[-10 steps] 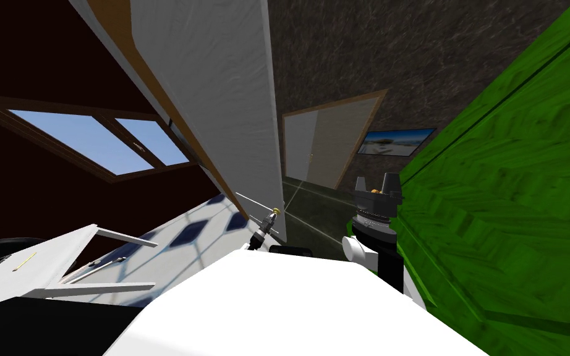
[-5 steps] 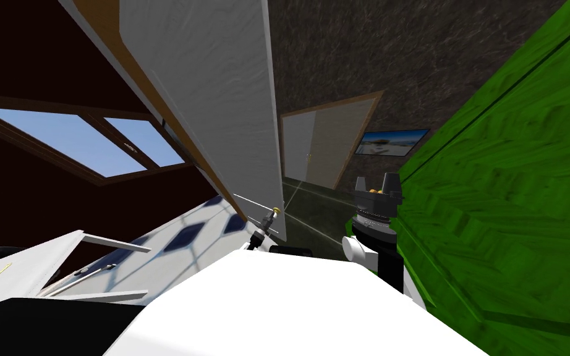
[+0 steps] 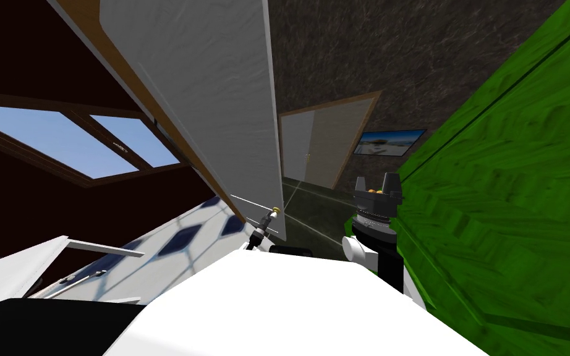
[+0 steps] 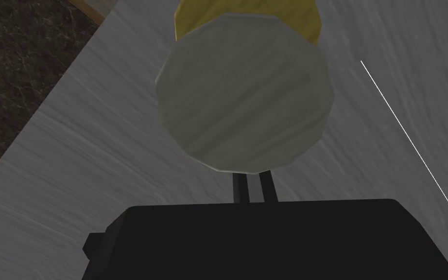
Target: Push the door open
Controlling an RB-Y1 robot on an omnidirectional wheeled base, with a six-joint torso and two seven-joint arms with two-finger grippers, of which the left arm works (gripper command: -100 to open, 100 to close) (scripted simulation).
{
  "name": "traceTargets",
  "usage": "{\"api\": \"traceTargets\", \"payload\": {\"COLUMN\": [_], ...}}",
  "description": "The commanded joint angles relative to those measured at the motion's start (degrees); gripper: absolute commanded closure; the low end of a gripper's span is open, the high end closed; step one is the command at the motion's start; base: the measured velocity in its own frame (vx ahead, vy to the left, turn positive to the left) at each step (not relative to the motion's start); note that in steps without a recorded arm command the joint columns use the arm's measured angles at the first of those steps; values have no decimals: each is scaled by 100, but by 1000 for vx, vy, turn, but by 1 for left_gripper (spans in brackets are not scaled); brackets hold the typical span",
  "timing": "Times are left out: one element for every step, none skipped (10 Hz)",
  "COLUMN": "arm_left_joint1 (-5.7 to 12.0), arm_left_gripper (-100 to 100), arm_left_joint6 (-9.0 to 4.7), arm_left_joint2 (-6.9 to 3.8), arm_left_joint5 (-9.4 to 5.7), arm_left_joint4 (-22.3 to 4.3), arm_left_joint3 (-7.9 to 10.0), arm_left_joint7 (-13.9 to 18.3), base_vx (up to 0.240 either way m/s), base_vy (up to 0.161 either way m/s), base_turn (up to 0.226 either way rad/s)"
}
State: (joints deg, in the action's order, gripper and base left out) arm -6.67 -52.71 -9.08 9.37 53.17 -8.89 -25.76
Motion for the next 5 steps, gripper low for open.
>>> {"api": "traceTargets", "payload": {"arm_left_joint1": [-53, -81, -111, -143, -178], "arm_left_gripper": [-100, -100, -100, -100, -100], "arm_left_joint6": [-32, -59, -89, -120, -154], "arm_left_joint2": [-63, -102, -145, -190, -240], "arm_left_joint5": [93, 141, 195, 252, 314], "arm_left_joint4": [18, 15, 11, 7, 2], "arm_left_joint3": [45, 73, 103, 136, 172], "arm_left_joint7": [-266, -408, -573, -737, -902], "base_vx": [-38, -48, -62, -65, -58], "base_vy": [-28, -44, -51, -44, -47], "base_turn": [64, 27, 35, 38, 44]}}
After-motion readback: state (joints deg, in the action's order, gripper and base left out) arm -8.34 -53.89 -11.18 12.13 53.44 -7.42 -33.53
